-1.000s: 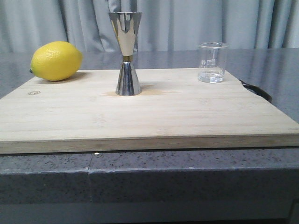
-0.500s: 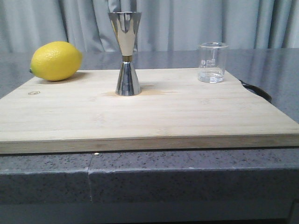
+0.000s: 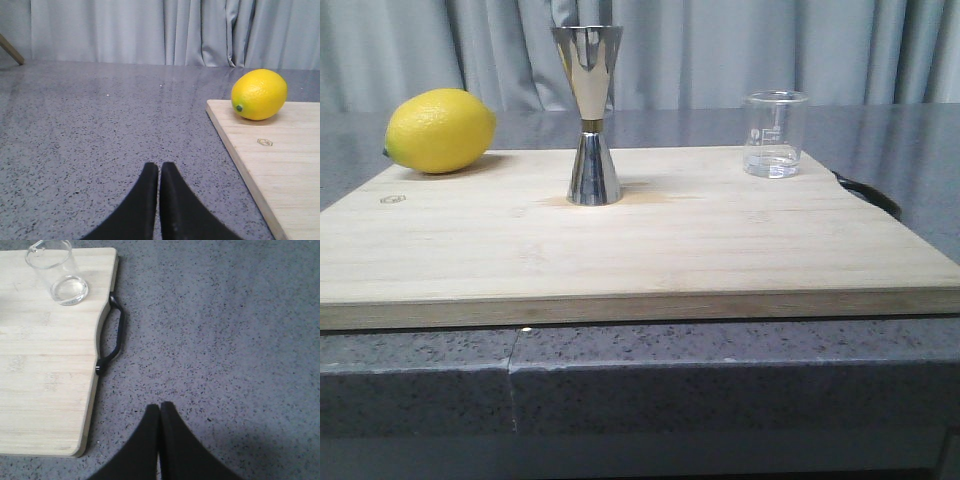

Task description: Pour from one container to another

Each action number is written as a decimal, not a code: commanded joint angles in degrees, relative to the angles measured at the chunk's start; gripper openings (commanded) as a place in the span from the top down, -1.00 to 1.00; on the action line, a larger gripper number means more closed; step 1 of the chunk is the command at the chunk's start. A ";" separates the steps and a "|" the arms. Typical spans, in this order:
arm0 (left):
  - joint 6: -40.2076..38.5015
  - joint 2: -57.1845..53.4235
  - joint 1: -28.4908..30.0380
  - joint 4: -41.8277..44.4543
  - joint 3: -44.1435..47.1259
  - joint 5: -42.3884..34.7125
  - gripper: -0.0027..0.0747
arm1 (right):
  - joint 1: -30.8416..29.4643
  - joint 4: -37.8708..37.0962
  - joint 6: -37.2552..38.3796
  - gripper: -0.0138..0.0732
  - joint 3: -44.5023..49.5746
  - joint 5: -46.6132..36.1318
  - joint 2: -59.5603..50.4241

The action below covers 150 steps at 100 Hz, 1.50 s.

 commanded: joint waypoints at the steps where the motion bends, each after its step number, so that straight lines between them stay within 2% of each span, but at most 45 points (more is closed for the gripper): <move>1: -0.61 -1.67 0.28 0.23 0.76 -5.32 0.98 | -0.27 -1.75 -0.13 0.83 -1.38 -3.21 -0.15; 8: -0.01 -1.67 0.28 -0.03 0.76 -6.43 0.98 | -0.27 -1.75 -0.13 0.83 -1.38 -3.21 -0.15; 25: 6.94 -1.67 0.28 -5.07 0.76 -8.08 0.98 | -0.27 -1.75 -0.13 0.83 -1.38 -3.21 -0.15; 106: 7.08 -1.67 0.28 -5.92 0.76 -9.87 0.98 | -0.72 -2.51 -0.13 0.83 -0.84 -3.45 -1.46; 120: 7.08 -1.67 0.16 -5.92 0.76 -9.87 0.98 | -8.25 -2.08 0.18 0.83 4.43 -11.73 -8.15; 133: 7.08 -1.67 0.16 -5.92 0.76 -9.87 0.98 | -15.90 -0.53 0.18 0.83 13.24 -22.32 -18.75; 150: 7.08 -1.67 0.16 -5.92 0.76 -9.87 0.98 | -17.78 0.34 0.18 0.83 21.80 -29.15 -29.56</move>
